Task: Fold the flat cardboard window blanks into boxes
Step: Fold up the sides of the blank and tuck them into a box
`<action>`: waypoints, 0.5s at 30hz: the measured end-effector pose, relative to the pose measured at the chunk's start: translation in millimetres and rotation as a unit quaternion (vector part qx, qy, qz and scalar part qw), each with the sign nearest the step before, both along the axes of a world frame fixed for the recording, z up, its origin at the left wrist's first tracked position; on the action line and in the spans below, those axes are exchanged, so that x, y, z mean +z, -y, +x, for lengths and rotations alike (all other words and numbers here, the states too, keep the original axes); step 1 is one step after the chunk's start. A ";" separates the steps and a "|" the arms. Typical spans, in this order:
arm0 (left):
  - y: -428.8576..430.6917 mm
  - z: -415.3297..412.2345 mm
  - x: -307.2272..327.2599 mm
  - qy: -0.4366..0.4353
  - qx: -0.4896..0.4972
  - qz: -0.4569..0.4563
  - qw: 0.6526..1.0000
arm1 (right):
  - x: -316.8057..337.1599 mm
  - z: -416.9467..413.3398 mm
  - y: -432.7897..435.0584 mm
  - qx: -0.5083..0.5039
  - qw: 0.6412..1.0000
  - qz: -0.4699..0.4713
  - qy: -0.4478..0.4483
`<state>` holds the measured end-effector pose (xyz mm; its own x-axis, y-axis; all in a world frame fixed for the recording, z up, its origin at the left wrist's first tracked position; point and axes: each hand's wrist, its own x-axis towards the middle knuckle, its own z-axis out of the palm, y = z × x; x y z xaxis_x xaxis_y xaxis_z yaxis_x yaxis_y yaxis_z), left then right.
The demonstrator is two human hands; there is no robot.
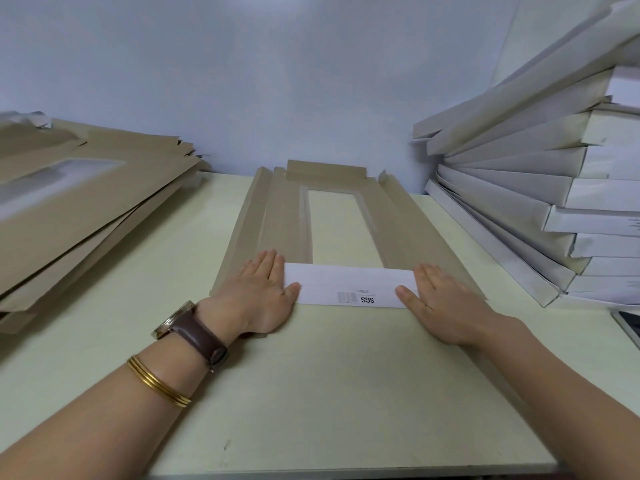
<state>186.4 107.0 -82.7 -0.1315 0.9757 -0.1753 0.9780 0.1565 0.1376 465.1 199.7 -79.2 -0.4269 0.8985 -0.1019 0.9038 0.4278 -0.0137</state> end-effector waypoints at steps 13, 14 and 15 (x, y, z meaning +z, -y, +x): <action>-2.4 -3.4 1.6 0.071 0.014 0.061 0.995 | 0.0 10.5 -5.8 0.007 0.988 0.010 -0.153; -1.8 -3.3 4.5 0.094 0.021 0.078 0.992 | 0.8 10.9 -4.9 0.006 0.983 0.002 -0.181; -1.3 -2.6 7.8 0.118 0.029 0.089 0.989 | 2.5 11.3 -3.6 -0.002 0.977 -0.014 -0.214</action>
